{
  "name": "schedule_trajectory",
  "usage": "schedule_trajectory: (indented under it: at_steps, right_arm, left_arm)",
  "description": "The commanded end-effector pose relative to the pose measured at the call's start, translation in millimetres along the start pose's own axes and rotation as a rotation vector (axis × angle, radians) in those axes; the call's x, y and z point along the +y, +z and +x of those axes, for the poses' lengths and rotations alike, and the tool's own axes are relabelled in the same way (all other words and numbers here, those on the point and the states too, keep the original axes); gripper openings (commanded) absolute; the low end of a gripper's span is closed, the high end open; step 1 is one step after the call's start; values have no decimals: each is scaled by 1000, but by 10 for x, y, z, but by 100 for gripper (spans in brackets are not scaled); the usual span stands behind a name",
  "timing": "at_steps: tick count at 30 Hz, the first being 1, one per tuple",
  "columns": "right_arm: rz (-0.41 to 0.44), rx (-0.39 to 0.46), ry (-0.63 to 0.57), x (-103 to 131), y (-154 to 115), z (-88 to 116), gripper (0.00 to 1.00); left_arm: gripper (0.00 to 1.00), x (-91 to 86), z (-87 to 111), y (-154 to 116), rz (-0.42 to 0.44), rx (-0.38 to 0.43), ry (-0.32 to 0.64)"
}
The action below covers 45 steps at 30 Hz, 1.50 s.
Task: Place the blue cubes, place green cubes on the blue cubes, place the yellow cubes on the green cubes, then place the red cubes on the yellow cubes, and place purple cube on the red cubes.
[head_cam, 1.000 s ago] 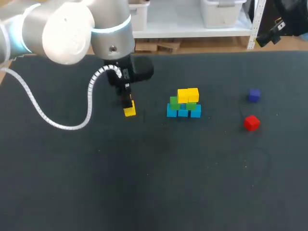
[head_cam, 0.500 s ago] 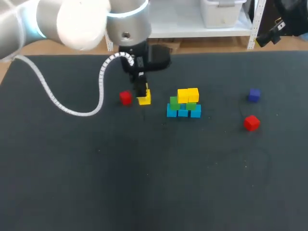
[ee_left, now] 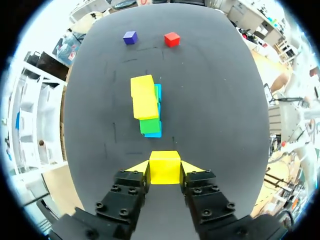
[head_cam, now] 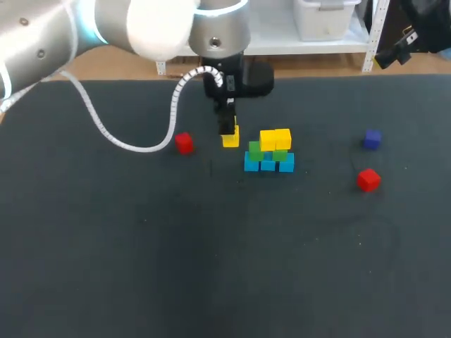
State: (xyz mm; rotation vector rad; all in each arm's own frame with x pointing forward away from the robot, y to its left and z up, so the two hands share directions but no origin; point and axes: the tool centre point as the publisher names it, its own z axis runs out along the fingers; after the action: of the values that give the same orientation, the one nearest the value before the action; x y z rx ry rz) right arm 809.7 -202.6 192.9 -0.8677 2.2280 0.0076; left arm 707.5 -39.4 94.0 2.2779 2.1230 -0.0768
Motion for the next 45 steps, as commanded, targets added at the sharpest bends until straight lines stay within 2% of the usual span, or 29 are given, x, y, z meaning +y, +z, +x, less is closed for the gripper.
schedule_trajectory:
  at_steps: [1,7,21,34,45]
  right_arm:
    - [22,-4,2,36,-15,21,100]
    - [22,-4,2,36,-15,21,100]
    - [22,-4,2,36,-15,21,100]
    - [22,-4,2,36,-15,21,100]
    - [22,-4,2,36,-15,21,100]
  left_arm:
    - [0,105,-98,49,52,25,-27]
    - [0,170,-163,112,77,28,-57]
    - [0,267,-272,147,131,38,-48]
    - [0,137,-367,202,157,21,-68]
    - [0,110,-387,252,110,33,-66]
